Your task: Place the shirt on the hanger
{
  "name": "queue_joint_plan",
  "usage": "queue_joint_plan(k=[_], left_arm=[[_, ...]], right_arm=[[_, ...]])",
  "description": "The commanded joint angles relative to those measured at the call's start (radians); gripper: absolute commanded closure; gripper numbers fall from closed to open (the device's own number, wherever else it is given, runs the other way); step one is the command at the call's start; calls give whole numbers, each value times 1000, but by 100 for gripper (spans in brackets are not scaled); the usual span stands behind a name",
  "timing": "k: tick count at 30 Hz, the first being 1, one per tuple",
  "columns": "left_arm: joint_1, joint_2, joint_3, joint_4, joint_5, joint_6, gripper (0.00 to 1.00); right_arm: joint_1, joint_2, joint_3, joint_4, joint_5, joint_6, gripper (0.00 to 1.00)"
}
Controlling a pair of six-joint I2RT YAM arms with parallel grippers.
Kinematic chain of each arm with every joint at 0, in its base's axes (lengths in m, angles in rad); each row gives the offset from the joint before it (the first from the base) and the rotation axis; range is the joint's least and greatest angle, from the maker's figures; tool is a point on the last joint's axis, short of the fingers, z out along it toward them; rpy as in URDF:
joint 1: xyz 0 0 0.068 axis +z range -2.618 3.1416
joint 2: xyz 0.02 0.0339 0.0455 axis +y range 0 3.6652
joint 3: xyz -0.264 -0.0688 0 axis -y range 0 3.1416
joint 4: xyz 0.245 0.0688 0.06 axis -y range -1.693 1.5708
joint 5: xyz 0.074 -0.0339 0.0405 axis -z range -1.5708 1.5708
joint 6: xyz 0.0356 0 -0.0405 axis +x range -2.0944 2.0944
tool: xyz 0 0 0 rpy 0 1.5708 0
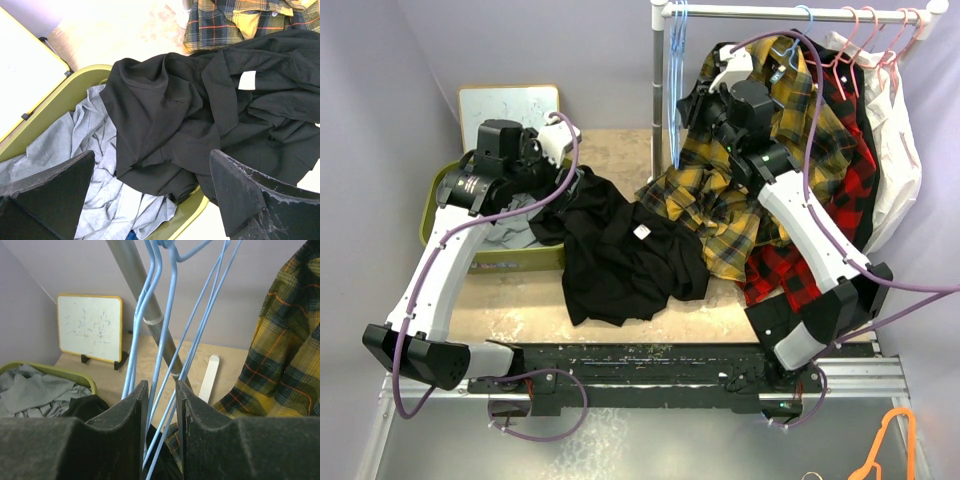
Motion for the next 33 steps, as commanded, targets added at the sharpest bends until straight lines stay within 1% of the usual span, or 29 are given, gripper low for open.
queue_joint_plan(k=[1,4,8,13,27,29,31,33], left_arm=[[9,-10,-7,43,5,17,1],[10,-6,-12,44,3,18,1],[9,4,-12,46,3,20,1],[10,11,-12,48,3,20,1],[10,6,-27,54,-3,23,1],[10,2,-29,53,-3,23,1],[10,-1,-31,53,-3,24,1],[10,-2,-32,54,-5,26,1]], right_arm=[[-1,4,46,20,53,-4,70],[-2,13,67,1,94,-24,73],[-2,16,90,-39,140,-45,75],[-1,5,86,-86,173,-58,71],[0,-17,72,-122,170,-77,67],[0,-16,72,-122,169,-82,70],[0,-14,75,-122,168,-85,76],[-1,-12,78,-121,166,-83,91]])
